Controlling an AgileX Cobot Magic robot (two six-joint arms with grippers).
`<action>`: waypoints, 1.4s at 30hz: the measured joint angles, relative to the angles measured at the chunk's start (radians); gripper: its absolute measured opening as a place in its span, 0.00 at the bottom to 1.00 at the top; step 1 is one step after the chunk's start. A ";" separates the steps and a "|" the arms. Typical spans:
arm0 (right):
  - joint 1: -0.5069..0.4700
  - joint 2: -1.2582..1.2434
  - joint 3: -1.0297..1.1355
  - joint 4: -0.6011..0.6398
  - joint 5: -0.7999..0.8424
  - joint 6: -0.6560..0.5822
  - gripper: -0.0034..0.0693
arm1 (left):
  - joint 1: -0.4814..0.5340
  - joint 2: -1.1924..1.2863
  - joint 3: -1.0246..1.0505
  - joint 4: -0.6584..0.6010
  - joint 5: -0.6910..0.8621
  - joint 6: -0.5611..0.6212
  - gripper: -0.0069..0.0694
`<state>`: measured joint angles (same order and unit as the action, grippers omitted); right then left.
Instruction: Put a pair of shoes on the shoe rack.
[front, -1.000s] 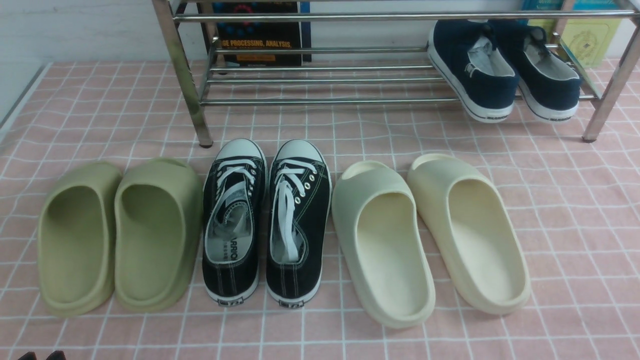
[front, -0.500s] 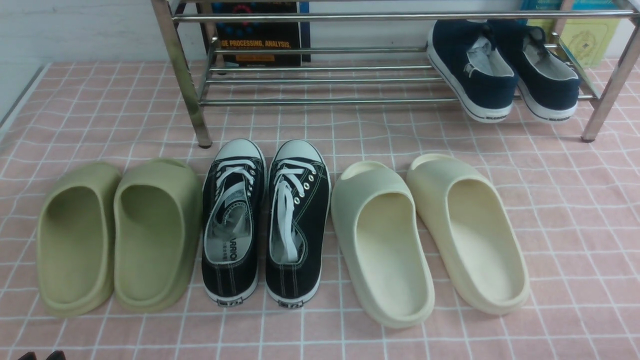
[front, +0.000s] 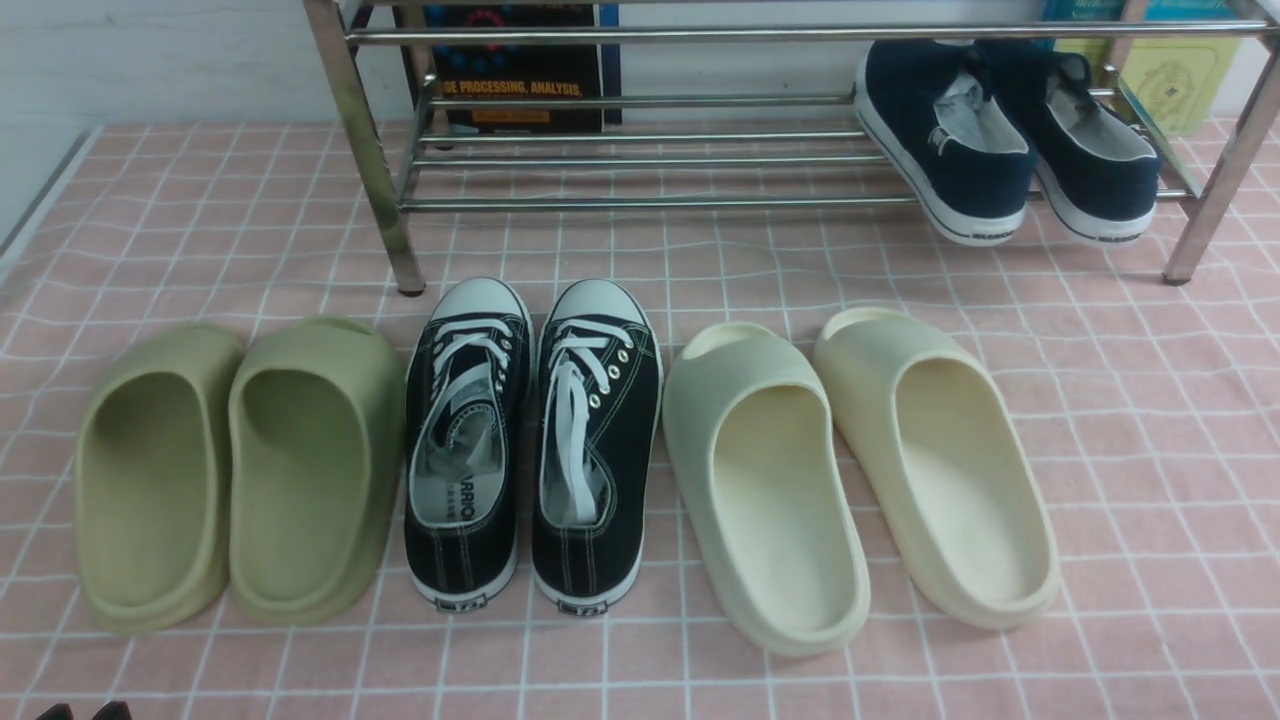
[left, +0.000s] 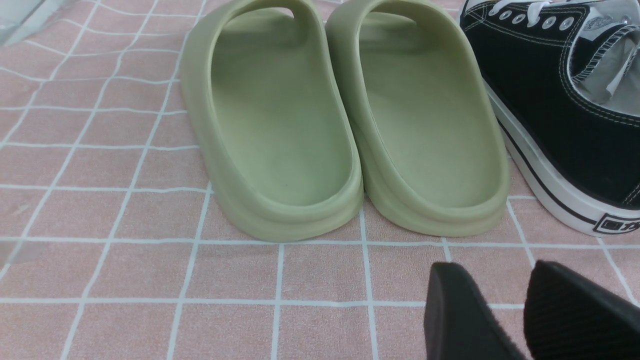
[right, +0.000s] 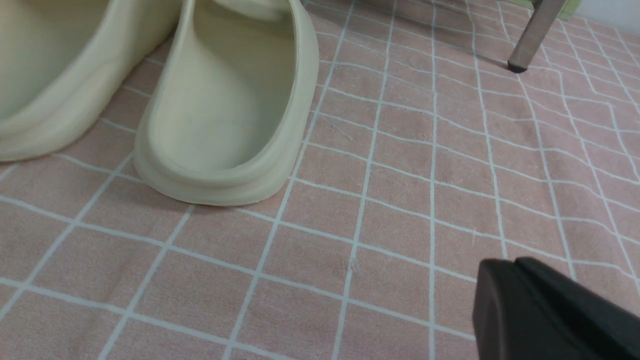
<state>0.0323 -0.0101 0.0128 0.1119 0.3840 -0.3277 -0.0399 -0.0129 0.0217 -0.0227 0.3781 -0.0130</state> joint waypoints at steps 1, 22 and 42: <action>0.000 0.000 0.000 -0.001 0.000 0.000 0.09 | 0.000 0.000 0.000 0.000 0.000 0.000 0.40; 0.000 0.000 0.000 -0.013 0.003 0.001 0.10 | 0.000 0.000 0.000 0.000 0.000 0.000 0.40; 0.000 0.000 0.006 -0.043 -0.029 0.181 0.02 | 0.000 0.000 0.000 0.000 0.000 0.000 0.40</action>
<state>0.0323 -0.0101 0.0186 0.0693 0.3551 -0.1471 -0.0399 -0.0129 0.0217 -0.0232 0.3781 -0.0130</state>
